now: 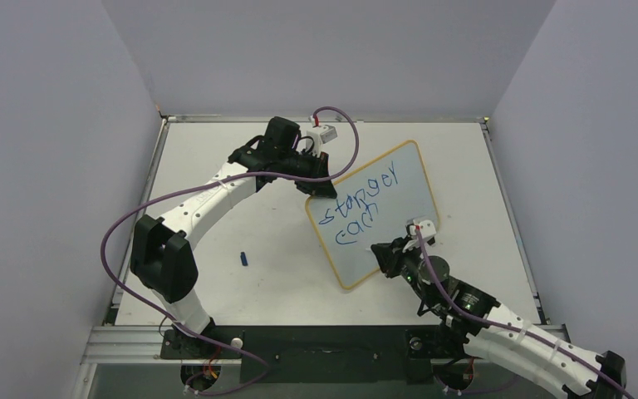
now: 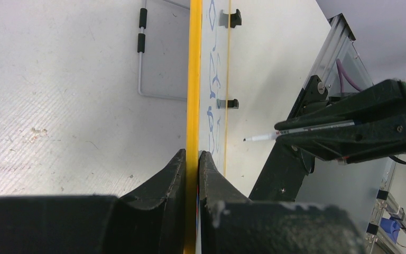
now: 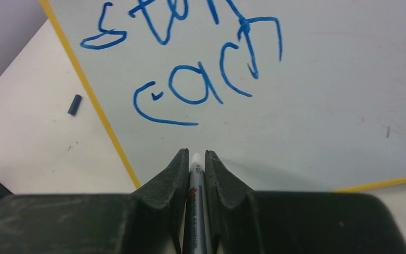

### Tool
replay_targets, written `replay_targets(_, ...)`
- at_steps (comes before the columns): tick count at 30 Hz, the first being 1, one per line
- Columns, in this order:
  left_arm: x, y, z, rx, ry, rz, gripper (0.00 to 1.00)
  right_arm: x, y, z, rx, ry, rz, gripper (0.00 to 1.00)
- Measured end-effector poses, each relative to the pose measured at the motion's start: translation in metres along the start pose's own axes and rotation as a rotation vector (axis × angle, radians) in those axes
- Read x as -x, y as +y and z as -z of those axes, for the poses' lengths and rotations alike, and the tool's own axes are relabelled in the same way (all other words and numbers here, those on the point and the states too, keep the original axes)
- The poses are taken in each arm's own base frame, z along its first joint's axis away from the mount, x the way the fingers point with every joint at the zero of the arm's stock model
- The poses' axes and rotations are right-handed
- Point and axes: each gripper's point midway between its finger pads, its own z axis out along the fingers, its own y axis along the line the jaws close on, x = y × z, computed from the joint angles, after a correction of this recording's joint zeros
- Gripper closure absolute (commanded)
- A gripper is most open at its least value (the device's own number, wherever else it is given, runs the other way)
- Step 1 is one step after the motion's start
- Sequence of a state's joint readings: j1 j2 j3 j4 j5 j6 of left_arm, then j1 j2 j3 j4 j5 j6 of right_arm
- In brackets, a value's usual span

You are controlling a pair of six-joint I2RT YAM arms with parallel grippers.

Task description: Write a sentence on the whiteboard

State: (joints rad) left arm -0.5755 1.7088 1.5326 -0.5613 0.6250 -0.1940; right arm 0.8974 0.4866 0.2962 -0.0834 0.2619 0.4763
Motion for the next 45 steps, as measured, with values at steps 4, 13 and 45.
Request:
replay_targets(4, 0.000, 0.000, 0.000, 0.000, 0.000, 0.000, 1.00, -0.001, 0.016, 0.002, 0.044, -0.007, 0.017, 1.00)
replay_targets(13, -0.001, 0.000, 0.000, 0.002, 0.003, 0.001, 1.00, -0.009, 0.023, -0.002, 0.050, -0.015, 0.038, 1.00)
replay_targets(45, -0.004, -0.002, 0.006, 0.004, 0.002, -0.009, 1.00, -0.043, 0.059, -0.007, 0.100, -0.010, 0.199, 1.00)
